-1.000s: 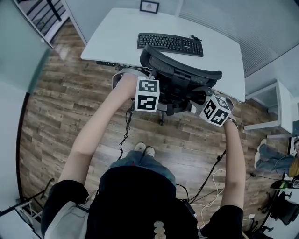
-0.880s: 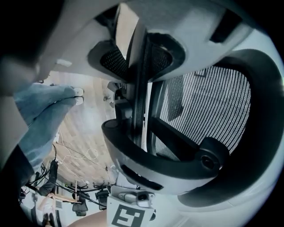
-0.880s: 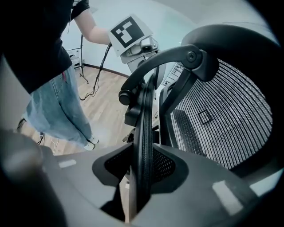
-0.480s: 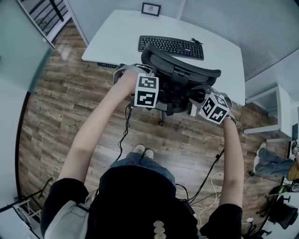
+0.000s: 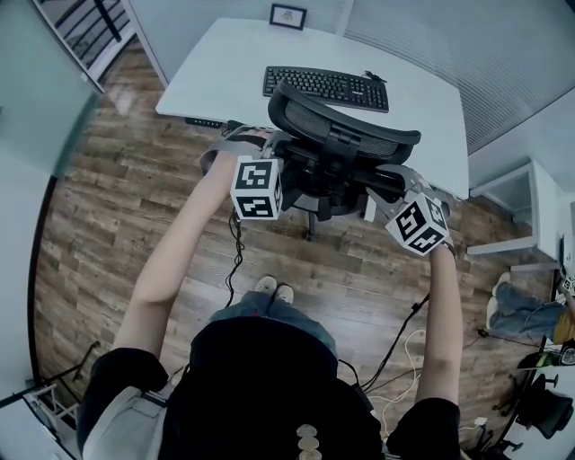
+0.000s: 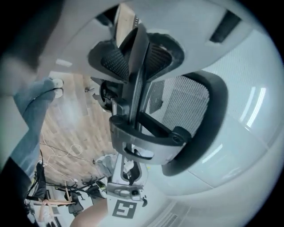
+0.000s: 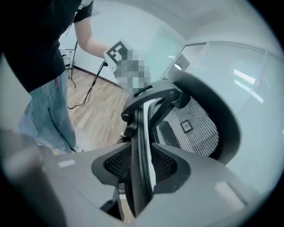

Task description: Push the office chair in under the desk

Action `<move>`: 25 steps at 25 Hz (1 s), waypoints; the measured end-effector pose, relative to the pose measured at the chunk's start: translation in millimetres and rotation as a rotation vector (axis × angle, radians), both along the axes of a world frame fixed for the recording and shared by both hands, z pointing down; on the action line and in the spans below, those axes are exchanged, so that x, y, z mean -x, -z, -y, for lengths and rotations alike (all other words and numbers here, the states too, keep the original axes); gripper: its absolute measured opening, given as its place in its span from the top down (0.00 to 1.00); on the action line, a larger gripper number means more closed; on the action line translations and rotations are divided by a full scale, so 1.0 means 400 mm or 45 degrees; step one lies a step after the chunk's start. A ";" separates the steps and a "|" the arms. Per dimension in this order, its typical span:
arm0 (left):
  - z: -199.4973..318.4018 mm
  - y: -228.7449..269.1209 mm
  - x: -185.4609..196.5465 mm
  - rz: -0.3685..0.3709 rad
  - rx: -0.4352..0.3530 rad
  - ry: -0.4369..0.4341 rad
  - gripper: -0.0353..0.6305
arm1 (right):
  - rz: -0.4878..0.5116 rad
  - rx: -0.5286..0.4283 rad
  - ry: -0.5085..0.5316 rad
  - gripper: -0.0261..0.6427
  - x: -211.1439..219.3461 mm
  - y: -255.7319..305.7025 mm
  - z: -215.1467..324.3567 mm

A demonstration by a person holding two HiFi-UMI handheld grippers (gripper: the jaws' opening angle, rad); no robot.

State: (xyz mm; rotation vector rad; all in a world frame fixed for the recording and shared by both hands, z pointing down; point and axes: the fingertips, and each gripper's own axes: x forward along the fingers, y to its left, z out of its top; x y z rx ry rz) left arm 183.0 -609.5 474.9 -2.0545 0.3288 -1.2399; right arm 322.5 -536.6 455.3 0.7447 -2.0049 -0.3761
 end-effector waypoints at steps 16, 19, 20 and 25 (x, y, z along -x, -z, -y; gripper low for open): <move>-0.069 0.349 0.154 -1.493 0.061 0.404 0.94 | 1.126 -0.611 -0.690 0.84 -0.113 0.251 -0.120; -0.079 0.333 0.174 -1.598 0.101 0.435 0.94 | 1.244 -0.687 -0.822 0.85 -0.149 0.243 -0.152; -0.084 0.324 0.179 -1.619 0.114 0.449 0.94 | 1.273 -0.711 -0.863 0.86 -0.161 0.237 -0.164; -0.095 0.278 0.206 -1.598 0.117 0.541 0.94 | 1.344 -0.787 -1.004 0.93 -0.202 0.214 -0.222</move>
